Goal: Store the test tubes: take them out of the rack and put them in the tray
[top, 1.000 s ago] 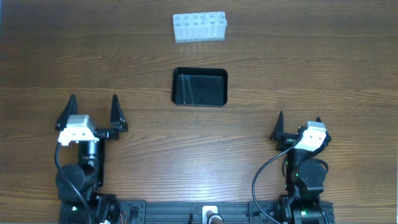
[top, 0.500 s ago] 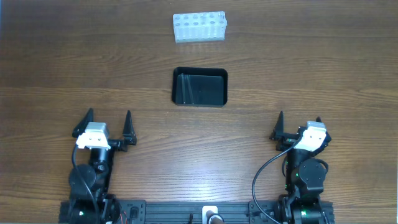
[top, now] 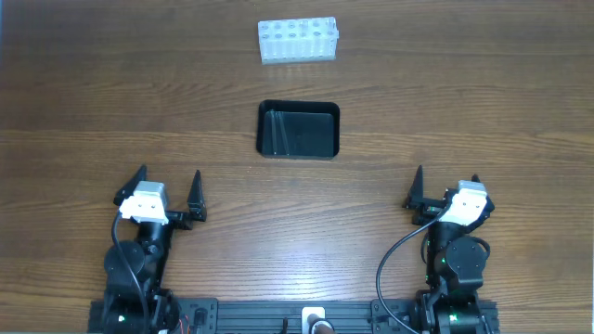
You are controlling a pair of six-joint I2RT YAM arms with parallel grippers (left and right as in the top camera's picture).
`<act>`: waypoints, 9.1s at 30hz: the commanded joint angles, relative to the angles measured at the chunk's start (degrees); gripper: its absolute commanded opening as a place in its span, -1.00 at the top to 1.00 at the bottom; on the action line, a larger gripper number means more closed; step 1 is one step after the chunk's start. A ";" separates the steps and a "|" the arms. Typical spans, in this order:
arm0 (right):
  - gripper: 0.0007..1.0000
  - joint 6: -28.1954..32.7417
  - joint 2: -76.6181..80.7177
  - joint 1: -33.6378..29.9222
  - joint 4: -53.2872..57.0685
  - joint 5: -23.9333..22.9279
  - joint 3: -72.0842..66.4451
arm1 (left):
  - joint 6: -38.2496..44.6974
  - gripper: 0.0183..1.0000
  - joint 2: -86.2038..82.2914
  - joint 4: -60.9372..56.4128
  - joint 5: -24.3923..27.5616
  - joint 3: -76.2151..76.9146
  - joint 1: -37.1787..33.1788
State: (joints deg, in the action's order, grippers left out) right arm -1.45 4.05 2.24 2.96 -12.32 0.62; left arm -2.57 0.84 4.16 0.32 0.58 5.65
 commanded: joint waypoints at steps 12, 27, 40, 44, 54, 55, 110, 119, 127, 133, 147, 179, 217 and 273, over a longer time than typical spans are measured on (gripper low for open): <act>-0.98 0.02 -0.31 0.04 0.07 0.28 -0.35 | 0.68 -1.00 -0.31 0.20 1.38 -0.24 -0.31; -0.99 0.04 -0.31 0.04 0.02 0.31 -0.35 | 0.66 -1.00 -0.31 0.20 1.38 -0.24 -0.31; -0.99 -3.19 2.05 0.04 -7.23 2.27 -0.31 | 0.66 -1.00 -0.31 0.20 1.38 -0.24 -0.31; -0.98 -3.19 9.27 0.04 -17.79 8.50 0.68 | 0.66 -1.00 -0.31 0.20 1.38 -0.24 -0.31; -0.98 -3.17 49.00 0.13 -29.83 19.65 19.28 | 0.66 -1.00 -0.31 0.20 1.38 -0.24 -0.31; -0.99 -3.17 52.48 0.24 -29.81 20.70 21.42 | 0.66 -1.00 -0.31 0.20 1.38 -0.24 -0.31; -0.68 -7.30 127.05 21.70 6.25 4.76 105.24 | 0.66 -1.00 -0.31 0.20 1.38 -0.24 -0.31; -0.38 -7.30 127.91 21.70 6.25 4.70 105.24 | 0.66 -1.00 -0.31 0.22 1.38 -0.24 -0.31; -0.06 -7.28 128.19 21.70 6.23 2.75 105.24 | 0.66 -1.00 -0.31 0.20 1.38 -0.24 -0.31; 0.17 -7.28 128.19 21.70 6.25 2.75 105.24 | 0.66 -1.00 -0.31 0.20 1.38 -0.24 -0.31; 0.64 -7.26 128.19 21.75 5.79 1.88 105.24 | 0.66 -1.00 -0.31 0.20 1.38 -0.24 -0.31; 0.76 -3.61 100.52 22.36 9.05 -0.17 105.46 | 0.66 -1.00 -0.31 0.20 1.38 -0.24 -0.31; 0.65 -27.80 120.30 25.51 56.96 10.91 105.33 | 0.68 -1.00 -0.31 0.20 1.38 -0.24 -0.31; -0.85 -2.93 123.54 16.22 15.50 -0.96 105.35 | 0.66 -1.00 -0.31 0.20 1.38 -0.24 -0.31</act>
State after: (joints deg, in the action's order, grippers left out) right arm -6.09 124.97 18.61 21.47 -12.67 106.17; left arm -2.55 0.84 4.14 1.13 0.58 5.65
